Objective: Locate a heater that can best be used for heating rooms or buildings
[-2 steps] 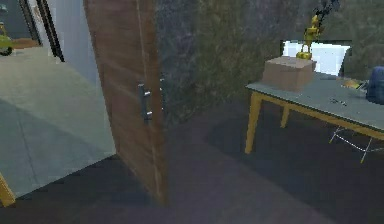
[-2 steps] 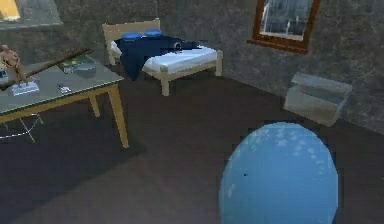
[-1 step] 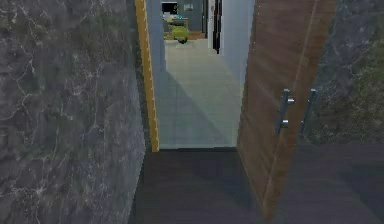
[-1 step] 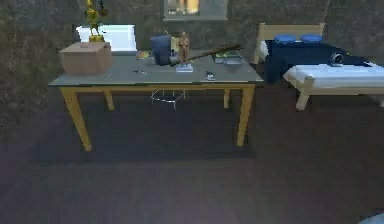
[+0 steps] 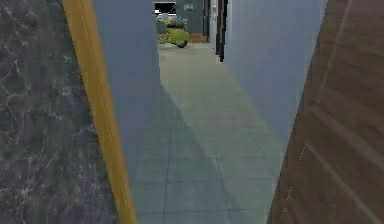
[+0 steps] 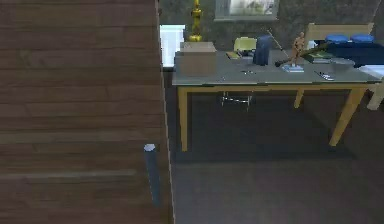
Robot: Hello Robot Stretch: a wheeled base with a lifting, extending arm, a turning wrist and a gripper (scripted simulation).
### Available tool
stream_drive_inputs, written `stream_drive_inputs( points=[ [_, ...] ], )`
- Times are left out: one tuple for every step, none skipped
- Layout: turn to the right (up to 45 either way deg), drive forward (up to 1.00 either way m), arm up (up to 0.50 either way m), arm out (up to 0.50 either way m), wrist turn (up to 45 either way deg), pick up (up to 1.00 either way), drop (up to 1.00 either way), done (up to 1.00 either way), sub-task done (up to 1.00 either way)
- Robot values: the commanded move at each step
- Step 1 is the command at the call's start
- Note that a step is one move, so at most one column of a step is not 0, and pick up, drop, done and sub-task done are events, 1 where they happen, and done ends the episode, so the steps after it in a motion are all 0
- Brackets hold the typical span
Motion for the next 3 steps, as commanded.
stream_drive_inputs(
  points=[
    [0.0,1.00,0.00,0.00,0.0,0.00,0.00,0.00,0.00],
    [0.0,0.10,0.00,0.00,0.0,0.00,0.00,0.00,0.00],
    [3.0,0.00,0.00,0.00,0.0,0.00,0.00,0.00,0.00]
  ],
)
